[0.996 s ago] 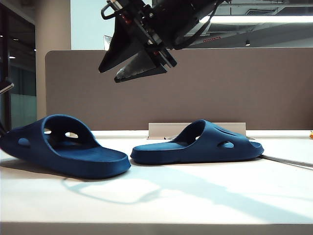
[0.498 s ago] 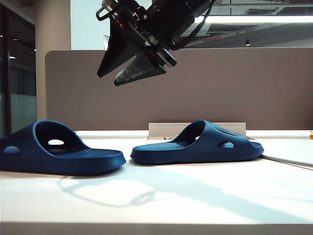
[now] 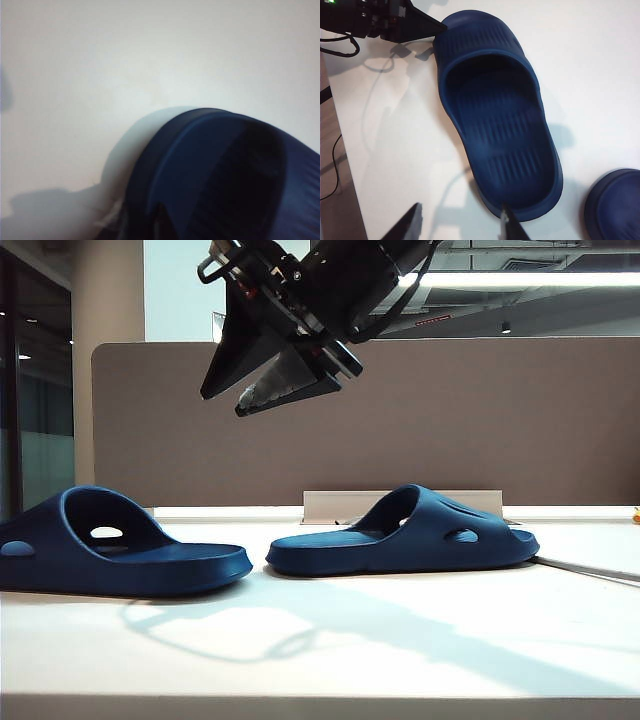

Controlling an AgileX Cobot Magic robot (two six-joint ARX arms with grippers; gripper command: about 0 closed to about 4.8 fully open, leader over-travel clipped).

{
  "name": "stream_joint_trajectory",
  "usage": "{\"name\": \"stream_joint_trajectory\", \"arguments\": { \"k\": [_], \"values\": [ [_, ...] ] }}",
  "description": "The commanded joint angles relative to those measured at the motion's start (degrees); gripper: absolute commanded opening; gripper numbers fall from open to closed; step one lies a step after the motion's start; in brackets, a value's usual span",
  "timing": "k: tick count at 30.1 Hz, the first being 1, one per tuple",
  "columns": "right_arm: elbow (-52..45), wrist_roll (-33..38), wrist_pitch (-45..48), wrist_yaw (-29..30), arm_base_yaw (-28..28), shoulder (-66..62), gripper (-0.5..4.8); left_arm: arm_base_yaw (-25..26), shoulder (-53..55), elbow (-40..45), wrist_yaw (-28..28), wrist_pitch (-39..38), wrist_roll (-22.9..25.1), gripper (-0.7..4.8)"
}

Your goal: Interlock the pair of blue slippers on the table with their fronts facing up.

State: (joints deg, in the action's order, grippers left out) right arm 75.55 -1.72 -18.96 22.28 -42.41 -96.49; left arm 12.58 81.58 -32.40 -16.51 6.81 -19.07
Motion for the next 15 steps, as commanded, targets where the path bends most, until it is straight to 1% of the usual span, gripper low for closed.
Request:
{"name": "stream_joint_trajectory", "arguments": {
  "k": [1,2,4,8,12,15],
  "values": [
    [0.17,0.22,0.57,0.35,-0.13,0.2,1.98,-0.04,-0.2,0.02,-0.7,0.5,1.46,1.33],
    [0.17,0.22,0.55,0.35,-0.13,0.2,1.98,-0.02,-0.2,0.02,-1.51,0.59,2.54,1.76],
    [0.17,0.22,0.55,0.35,-0.13,0.2,1.98,0.0,-0.22,-0.09,-2.36,0.57,3.78,2.11],
    [0.17,0.2,-0.07,0.35,-0.11,0.2,1.98,0.07,-1.4,-0.09,-2.8,0.59,4.39,2.16],
    [0.17,0.17,-0.98,0.37,-0.11,0.2,1.98,0.48,-3.04,-1.18,-2.93,0.46,7.72,2.15],
    [0.17,0.0,-1.68,0.35,-0.11,0.2,1.98,1.84,-3.28,-3.26,-3.23,-2.51,7.98,2.15]
  ]
}}
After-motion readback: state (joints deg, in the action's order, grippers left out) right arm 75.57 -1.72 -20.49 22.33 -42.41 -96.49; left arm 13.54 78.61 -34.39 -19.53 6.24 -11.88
